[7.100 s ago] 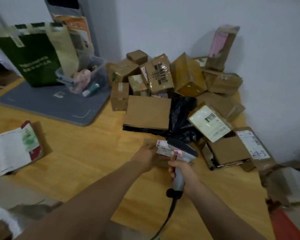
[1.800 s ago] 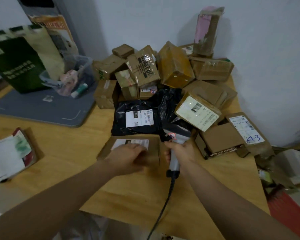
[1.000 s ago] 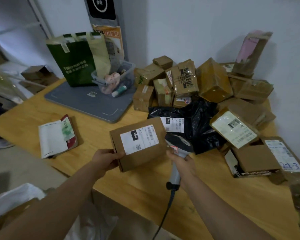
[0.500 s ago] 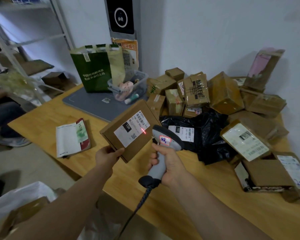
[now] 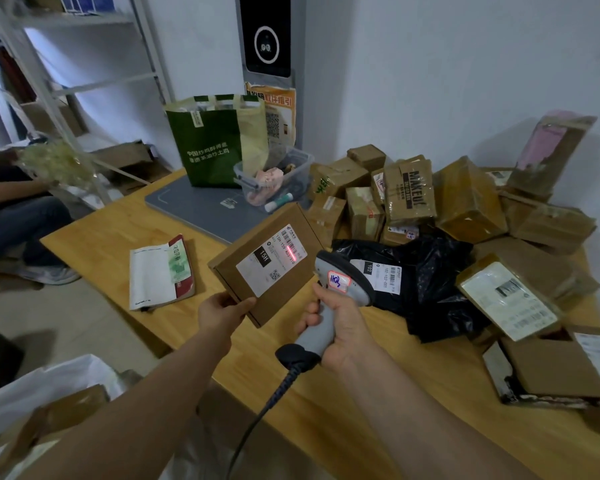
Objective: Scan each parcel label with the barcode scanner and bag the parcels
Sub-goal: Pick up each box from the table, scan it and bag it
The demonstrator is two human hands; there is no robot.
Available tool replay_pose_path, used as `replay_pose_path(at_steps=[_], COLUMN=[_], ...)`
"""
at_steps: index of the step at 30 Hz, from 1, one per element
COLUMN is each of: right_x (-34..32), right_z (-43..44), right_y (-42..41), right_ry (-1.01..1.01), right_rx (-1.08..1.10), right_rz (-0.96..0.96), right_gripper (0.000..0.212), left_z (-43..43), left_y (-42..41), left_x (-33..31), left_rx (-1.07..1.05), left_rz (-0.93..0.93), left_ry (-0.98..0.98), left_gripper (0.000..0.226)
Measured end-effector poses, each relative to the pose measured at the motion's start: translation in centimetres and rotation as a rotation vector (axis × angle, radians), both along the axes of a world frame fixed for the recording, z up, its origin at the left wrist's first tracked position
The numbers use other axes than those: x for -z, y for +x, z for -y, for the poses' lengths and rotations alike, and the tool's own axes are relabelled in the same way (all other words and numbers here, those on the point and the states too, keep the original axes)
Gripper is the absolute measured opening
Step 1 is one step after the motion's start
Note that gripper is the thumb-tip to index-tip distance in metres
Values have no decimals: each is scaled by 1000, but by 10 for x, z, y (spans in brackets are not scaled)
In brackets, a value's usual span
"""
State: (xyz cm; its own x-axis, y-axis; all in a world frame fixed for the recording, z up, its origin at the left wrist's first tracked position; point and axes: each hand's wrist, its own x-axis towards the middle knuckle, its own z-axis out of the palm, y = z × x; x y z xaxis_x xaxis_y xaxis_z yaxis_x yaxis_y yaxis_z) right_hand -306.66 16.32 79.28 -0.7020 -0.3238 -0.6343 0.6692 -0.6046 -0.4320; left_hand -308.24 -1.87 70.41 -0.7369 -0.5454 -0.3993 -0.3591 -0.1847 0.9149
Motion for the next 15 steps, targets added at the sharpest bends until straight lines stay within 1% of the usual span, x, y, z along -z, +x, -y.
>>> replay_pose_path(at_steps=[7,9,12,15], right_x=[6,10,21,34], right_z=[3,3,-5,-12], right_y=[-9,-13,-23,-38], right_ry=[35,109,284,427], right_rx=[-25,-36,-16,27], right_rz=[-10,-43,-116,-129], right_gripper=[17,18,25,33], left_z=[7,9,15,23], left_y=[1,4,12,30], left_x=[3,2,1,0], left_rx=[-14,-20,-30,-70], left_rz=[13,14,31,57], left_ry=[-9,5,59,150], left_gripper=[44,42,39,28])
